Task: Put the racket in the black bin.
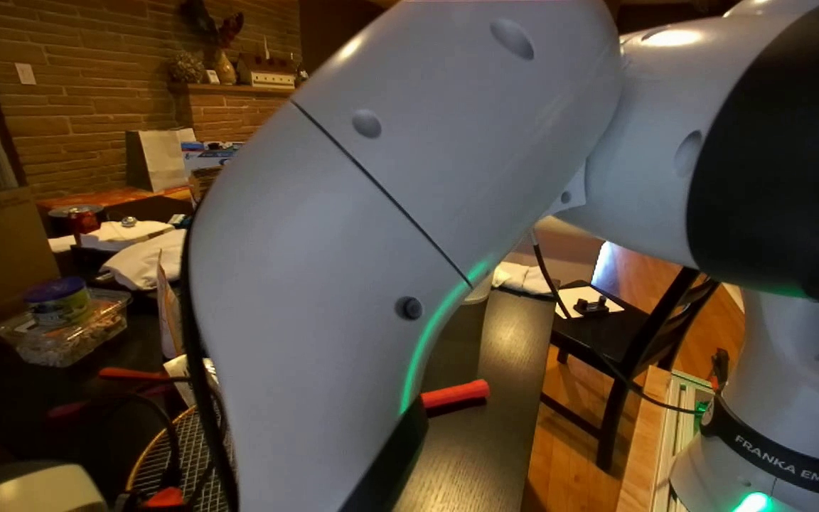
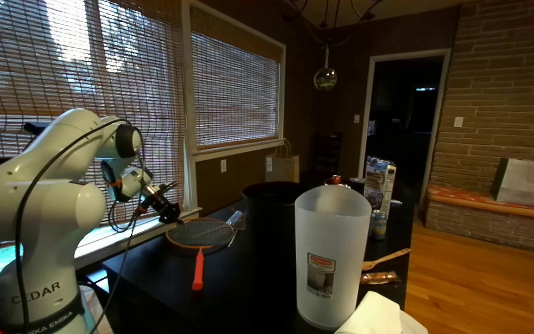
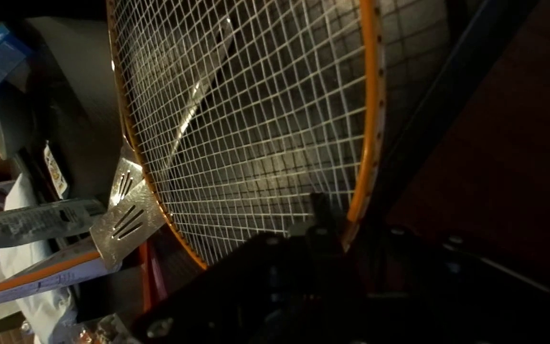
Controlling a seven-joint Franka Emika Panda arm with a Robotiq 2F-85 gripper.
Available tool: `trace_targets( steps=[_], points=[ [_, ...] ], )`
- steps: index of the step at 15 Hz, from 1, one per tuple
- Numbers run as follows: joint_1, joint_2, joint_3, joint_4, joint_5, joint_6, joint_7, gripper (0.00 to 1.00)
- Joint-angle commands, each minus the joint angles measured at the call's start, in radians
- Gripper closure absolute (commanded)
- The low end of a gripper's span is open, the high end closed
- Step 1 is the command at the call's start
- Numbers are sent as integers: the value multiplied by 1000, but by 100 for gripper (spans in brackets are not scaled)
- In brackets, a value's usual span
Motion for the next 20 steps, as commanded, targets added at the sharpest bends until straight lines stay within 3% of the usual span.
trace_targets(
  steps=[1, 20],
  points=[
    [-1, -14, -12, 10, -3, -11, -18, 99],
    [10, -230, -128, -66, -46, -95, -34, 97]
  ],
)
